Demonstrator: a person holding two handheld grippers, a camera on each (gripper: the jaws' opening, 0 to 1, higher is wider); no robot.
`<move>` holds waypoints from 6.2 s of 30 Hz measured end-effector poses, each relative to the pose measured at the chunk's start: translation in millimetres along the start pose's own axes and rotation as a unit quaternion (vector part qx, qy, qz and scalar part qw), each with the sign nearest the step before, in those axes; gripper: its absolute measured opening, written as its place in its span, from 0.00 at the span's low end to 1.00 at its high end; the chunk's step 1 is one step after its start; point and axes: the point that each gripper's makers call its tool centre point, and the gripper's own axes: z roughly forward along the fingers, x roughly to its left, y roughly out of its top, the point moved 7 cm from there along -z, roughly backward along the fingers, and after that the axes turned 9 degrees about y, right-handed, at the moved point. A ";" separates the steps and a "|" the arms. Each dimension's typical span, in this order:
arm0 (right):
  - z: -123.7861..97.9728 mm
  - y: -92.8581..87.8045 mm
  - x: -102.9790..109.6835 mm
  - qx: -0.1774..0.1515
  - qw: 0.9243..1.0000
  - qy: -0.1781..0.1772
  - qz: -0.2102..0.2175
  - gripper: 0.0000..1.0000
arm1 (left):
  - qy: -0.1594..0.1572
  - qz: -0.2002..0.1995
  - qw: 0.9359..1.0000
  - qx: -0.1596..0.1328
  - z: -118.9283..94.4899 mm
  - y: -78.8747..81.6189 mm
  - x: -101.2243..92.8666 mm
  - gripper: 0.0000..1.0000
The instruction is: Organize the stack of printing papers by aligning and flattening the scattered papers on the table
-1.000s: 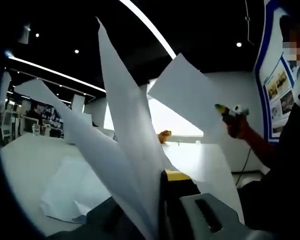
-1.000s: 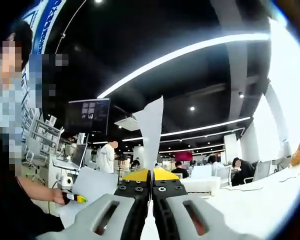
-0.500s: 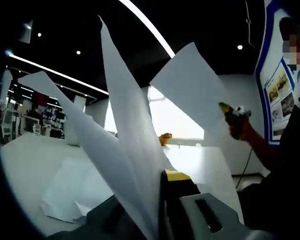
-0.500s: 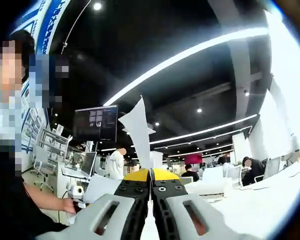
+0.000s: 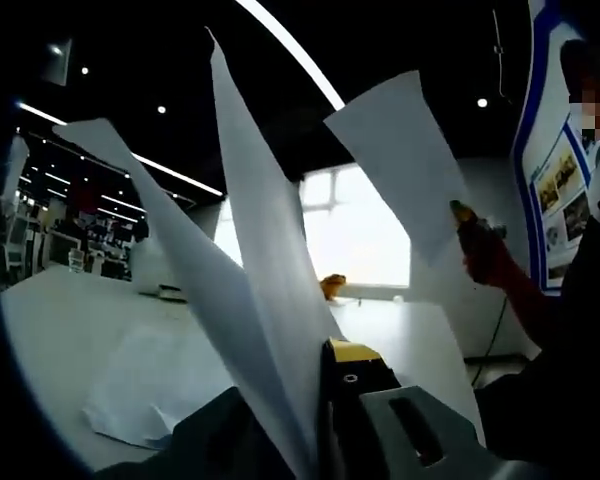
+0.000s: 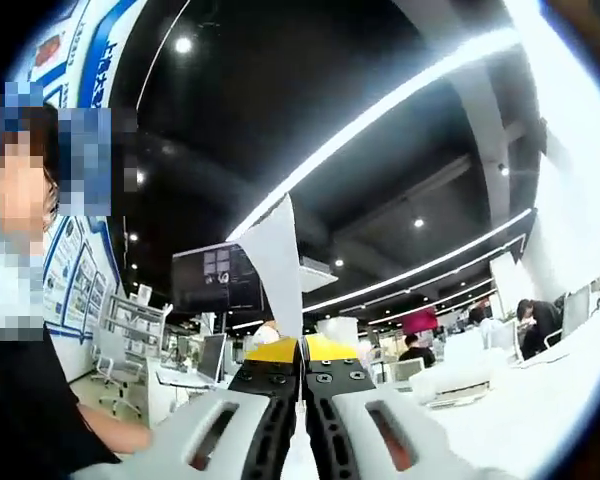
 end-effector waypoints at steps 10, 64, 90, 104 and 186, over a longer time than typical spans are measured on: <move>1.7 -14.6 -4.3 -0.024 0.998 0.002 0.051 0.00 | 0.000 -0.003 1.000 -0.006 -0.4 -1.8 -2.2 0.06; 36.5 -200.0 6.0 0.031 0.974 -0.043 0.222 0.00 | 0.006 -0.094 0.993 -0.064 -3.7 0.3 0.0 0.08; 69.4 -231.3 24.4 0.050 0.967 -0.040 0.247 0.00 | 0.003 -0.170 0.981 -0.092 -9.4 14.5 15.1 0.18; 97.4 -248.3 46.3 0.057 0.942 -0.032 0.330 0.00 | 0.015 -0.191 0.975 -0.114 -14.0 24.1 22.5 0.21; 85.4 -219.1 37.7 0.163 0.970 -0.029 0.177 0.16 | 0.051 -0.109 0.986 -0.112 -20.9 21.3 24.2 0.06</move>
